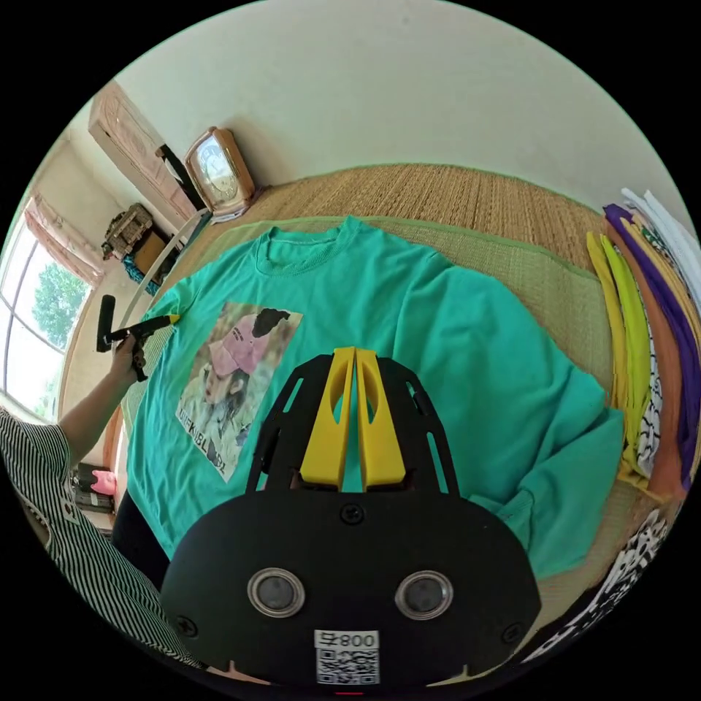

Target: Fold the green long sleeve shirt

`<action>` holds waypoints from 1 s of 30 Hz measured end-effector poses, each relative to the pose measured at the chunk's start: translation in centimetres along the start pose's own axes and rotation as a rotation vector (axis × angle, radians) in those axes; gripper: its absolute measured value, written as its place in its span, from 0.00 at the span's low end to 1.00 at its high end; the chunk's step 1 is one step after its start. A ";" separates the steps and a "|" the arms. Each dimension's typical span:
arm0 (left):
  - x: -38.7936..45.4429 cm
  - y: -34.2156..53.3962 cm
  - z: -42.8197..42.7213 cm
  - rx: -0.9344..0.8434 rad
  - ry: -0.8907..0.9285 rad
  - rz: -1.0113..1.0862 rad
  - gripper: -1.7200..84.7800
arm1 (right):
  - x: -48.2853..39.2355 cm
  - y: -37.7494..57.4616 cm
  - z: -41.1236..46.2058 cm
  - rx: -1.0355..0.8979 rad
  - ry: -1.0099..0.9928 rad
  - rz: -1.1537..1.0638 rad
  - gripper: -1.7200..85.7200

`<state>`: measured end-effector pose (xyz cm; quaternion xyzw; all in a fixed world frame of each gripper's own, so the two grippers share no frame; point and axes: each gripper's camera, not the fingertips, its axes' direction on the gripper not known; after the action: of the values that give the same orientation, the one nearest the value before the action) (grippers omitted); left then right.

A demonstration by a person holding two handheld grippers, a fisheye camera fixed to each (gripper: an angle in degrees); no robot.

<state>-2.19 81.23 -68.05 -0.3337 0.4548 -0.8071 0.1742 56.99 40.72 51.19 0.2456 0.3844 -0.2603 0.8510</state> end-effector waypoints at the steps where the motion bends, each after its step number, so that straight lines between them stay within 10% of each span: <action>1: 0.2 0.2 0.3 -0.024 -0.013 0.004 0.02 | -0.3 0.7 -1.2 0.027 0.004 0.014 0.02; 30: 31.4 8.9 12.0 -0.301 0.428 0.299 0.02 | -2.1 2.2 -10.3 -0.101 0.212 0.067 0.02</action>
<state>-16.48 50.78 -59.36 -0.1077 0.6398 -0.7480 0.1398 51.72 49.23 47.28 0.2415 0.4765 -0.1845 0.8250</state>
